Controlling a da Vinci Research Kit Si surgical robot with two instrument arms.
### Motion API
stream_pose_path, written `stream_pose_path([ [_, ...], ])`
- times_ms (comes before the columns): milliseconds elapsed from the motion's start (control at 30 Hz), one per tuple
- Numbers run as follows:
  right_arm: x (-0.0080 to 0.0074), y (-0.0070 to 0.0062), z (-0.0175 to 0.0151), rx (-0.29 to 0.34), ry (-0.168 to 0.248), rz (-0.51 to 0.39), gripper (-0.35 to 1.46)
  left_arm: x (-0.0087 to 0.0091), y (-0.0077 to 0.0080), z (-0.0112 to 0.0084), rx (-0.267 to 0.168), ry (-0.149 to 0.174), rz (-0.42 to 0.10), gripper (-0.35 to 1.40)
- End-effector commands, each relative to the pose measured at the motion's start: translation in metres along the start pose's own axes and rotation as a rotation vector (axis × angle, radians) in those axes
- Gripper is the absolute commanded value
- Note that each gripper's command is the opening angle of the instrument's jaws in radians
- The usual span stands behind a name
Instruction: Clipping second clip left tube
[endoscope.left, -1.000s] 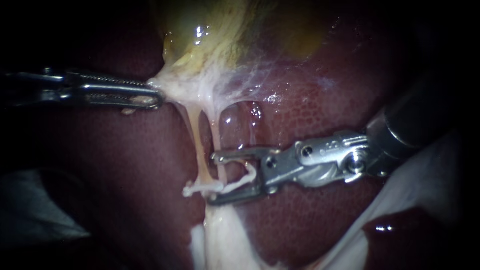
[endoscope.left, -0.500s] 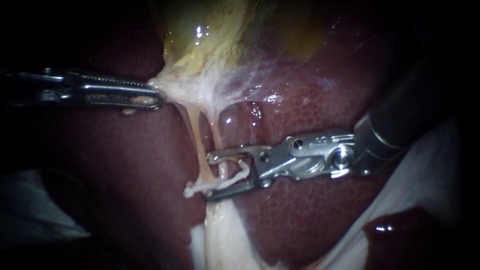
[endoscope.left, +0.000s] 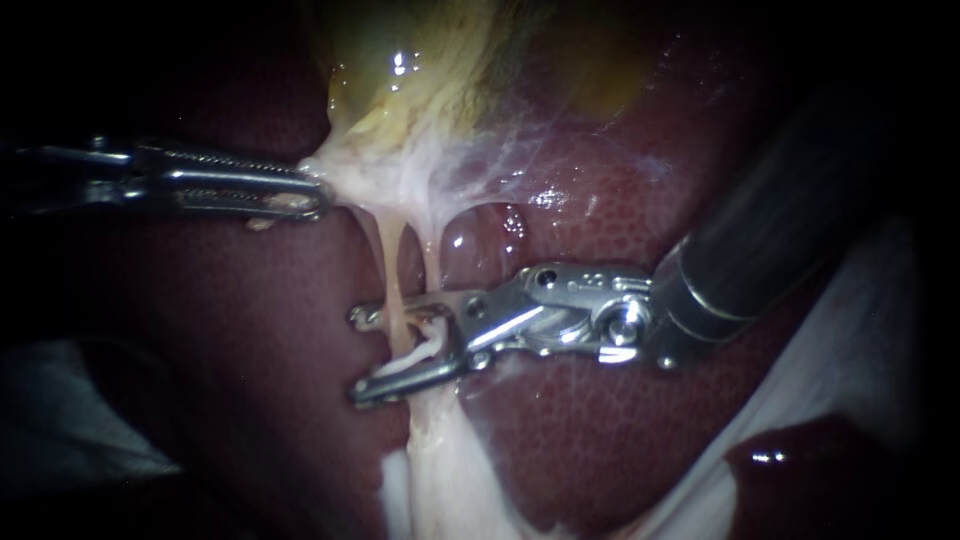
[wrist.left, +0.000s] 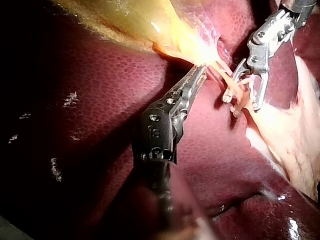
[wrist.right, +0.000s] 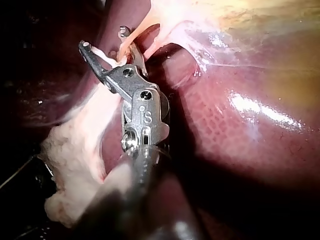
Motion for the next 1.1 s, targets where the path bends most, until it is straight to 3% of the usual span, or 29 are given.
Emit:
stream_pose_path([
  [33, 0.0002, -0.0002, 0.0000, 0.007, 0.006, 0.001, 0.50, 0.0000, 0.0000, 0.0000, 0.001, 0.000, -0.001, -0.35],
  [233, 0.0004, -0.0008, 0.0002, 0.071, 0.038, 0.013, 0.49, 0.0000, 0.0000, 0.0000, 0.001, 0.000, -0.001, -0.35],
  [567, 0.0003, -0.0010, -0.0002, 0.136, 0.025, -0.005, 0.34, 0.0000, 0.0000, 0.0000, 0.001, 0.000, -0.001, -0.35],
  [1000, 0.0013, -0.0011, -0.0013, 0.126, 0.032, 0.002, -0.35, 0.0001, 0.0000, 0.0001, 0.001, 0.000, -0.001, -0.35],
  [1100, 0.0015, -0.0012, -0.0016, 0.129, 0.033, 0.015, -0.35, 0.0001, 0.0000, 0.0001, 0.001, 0.000, -0.001, -0.35],
])
